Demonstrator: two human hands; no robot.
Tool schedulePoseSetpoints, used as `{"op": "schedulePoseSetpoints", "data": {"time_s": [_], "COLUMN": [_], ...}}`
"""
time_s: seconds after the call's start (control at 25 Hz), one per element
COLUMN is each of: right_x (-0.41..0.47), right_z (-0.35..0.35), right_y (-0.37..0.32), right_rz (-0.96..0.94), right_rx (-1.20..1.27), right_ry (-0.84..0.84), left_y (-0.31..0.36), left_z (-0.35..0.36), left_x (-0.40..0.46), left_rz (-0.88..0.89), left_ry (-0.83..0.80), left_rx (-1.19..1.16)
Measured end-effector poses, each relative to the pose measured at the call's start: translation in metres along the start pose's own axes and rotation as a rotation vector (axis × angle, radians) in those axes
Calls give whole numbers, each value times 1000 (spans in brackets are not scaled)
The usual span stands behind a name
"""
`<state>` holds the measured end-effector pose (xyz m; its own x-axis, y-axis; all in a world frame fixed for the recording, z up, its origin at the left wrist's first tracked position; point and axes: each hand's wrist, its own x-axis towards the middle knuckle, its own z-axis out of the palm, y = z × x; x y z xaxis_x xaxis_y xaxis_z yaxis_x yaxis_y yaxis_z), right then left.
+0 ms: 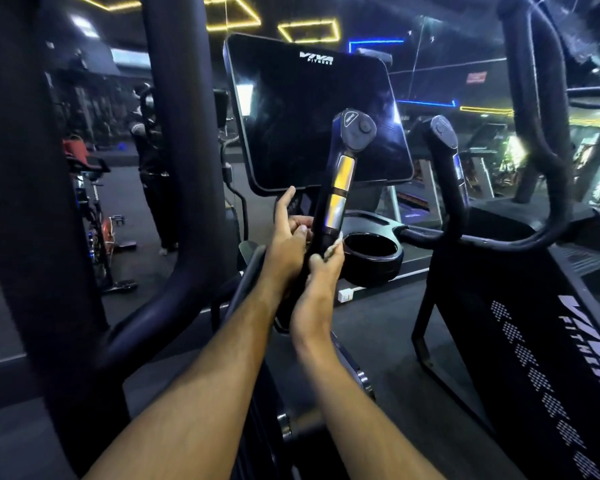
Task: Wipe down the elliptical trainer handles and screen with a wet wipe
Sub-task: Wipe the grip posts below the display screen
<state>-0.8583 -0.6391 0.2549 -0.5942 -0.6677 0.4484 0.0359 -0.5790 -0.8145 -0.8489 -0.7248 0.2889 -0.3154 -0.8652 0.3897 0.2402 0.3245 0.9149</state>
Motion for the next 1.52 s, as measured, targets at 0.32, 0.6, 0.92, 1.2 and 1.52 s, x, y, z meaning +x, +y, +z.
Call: {"op": "schedulePoseSetpoints", "data": {"time_s": [0.32, 0.6, 0.92, 1.2, 1.52], "right_x": [22, 44, 58, 75, 84], "right_z": [-23, -32, -45, -53, -81], "right_y": [22, 66, 84, 63, 16], "right_rz": [241, 46, -204, -316, 270], "right_rx": [232, -13, -206, -643, -264], "right_ry": [-69, -225, -92, -164, -518], "left_y": [-11, 4, -45, -57, -73], "left_z": [-11, -11, -27, -27, -17], "left_x": [-11, -4, -25, -29, -62], "left_rz": [33, 166, 187, 220, 139], "left_ry": [170, 268, 284, 342, 426], "left_rx": [-6, 22, 279, 393, 57]}}
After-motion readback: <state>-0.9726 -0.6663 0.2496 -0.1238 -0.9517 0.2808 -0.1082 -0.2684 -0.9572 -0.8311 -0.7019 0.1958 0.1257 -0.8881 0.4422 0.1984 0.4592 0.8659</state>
